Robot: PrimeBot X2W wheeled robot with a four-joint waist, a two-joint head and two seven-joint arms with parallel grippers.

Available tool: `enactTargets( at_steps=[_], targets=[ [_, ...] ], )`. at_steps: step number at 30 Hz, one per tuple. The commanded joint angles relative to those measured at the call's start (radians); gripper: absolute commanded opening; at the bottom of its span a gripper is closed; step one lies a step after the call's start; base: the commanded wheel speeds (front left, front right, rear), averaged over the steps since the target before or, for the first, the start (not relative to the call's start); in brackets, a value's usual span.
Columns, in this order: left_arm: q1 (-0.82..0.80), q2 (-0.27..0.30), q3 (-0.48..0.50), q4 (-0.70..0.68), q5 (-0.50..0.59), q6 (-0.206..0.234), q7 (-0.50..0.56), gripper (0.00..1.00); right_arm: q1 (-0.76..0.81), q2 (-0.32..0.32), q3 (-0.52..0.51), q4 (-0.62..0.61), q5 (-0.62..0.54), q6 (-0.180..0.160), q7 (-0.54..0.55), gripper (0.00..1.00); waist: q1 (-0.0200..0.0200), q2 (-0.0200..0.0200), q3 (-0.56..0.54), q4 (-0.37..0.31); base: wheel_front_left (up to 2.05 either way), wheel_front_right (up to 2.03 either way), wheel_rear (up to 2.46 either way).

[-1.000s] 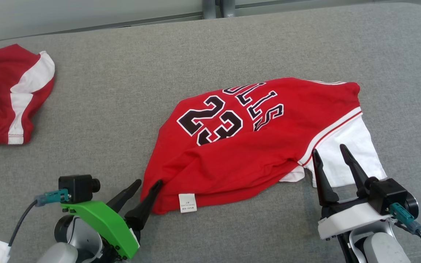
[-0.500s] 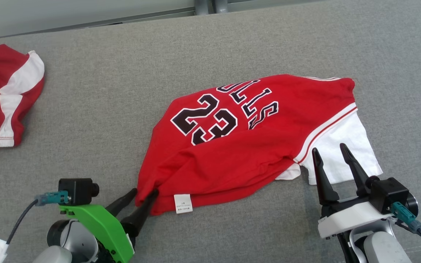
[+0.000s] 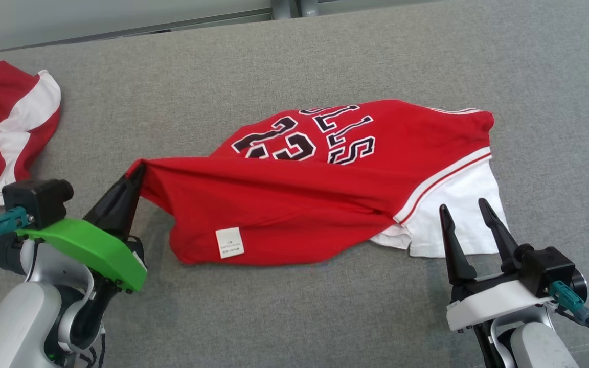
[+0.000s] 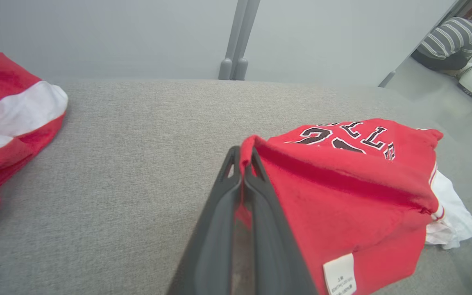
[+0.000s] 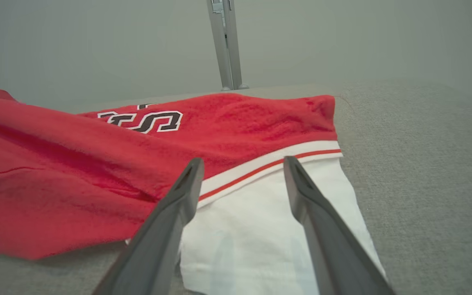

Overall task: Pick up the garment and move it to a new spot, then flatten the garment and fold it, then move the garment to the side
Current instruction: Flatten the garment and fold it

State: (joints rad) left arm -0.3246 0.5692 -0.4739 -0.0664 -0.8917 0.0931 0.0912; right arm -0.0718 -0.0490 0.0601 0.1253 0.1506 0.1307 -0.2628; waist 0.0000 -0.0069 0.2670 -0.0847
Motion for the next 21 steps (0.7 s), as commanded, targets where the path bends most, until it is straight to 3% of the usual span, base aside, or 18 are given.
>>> enactTargets(
  at_steps=[1, 3, 4, 5, 6, 7, 15, 21],
  targets=[
    [-0.016, 0.002, -0.001, 0.02, 0.013, 0.007, -0.006, 0.0, 0.0, -0.003, 0.001, 0.002, 0.003, 0.0, -0.003, 1.0, 0.0, 0.0069, -0.001, 0.002, 0.0, 0.0, 0.0],
    [-0.025, -0.017, -0.014, 0.06, 0.005, 0.006, 0.006, 0.0, -0.004, -0.003, 0.005, 0.005, 0.005, 0.0, -0.003, 1.0, 0.0, 0.0069, -0.001, 0.002, 0.0, 0.0, 0.0],
    [-0.03, -0.023, -0.023, 0.083, 0.005, 0.003, 0.012, 0.09, -0.008, -0.003, 0.006, 0.006, 0.006, 0.0, -0.003, 1.0, 0.0, 0.0069, -0.002, 0.002, 0.0, 0.0, 0.0],
    [-0.034, -0.034, -0.03, 0.111, 0.001, -0.002, 0.017, 0.47, -0.012, -0.003, 0.008, 0.007, 0.007, 0.0, -0.003, 1.0, 0.0, 0.0069, -0.002, 0.001, 0.0, 0.0, 0.0],
    [-0.036, -0.045, -0.036, 0.141, -0.003, -0.004, 0.018, 0.66, -0.014, -0.003, 0.01, 0.007, 0.007, 0.0, -0.003, 1.0, 0.0, 0.0069, -0.003, 0.0, 0.0, 0.0, 0.0],
    [-0.039, -0.054, -0.043, 0.171, -0.005, -0.008, 0.018, 1.0, -0.015, -0.003, 0.011, 0.008, 0.007, 0.0, -0.003, 1.0, 0.0, 0.0069, -0.003, -0.001, 0.0, 0.0, 0.0],
    [-0.016, -0.08, -0.046, 0.318, -0.014, -0.019, -0.017, 1.0, 0.006, -0.003, 0.007, 0.006, -0.002, 0.0, -0.003, 1.0, 0.0, 0.0069, -0.015, -0.008, 0.0, 0.0, 0.0],
    [0.068, -0.07, 0.013, 0.283, -0.03, 0.01, -0.121, 1.0, 0.02, -0.003, -0.012, -0.018, -0.032, 0.0, -0.003, 1.0, 0.0, 0.0069, -0.039, -0.003, 0.0, 0.0, 0.0]
  ],
)
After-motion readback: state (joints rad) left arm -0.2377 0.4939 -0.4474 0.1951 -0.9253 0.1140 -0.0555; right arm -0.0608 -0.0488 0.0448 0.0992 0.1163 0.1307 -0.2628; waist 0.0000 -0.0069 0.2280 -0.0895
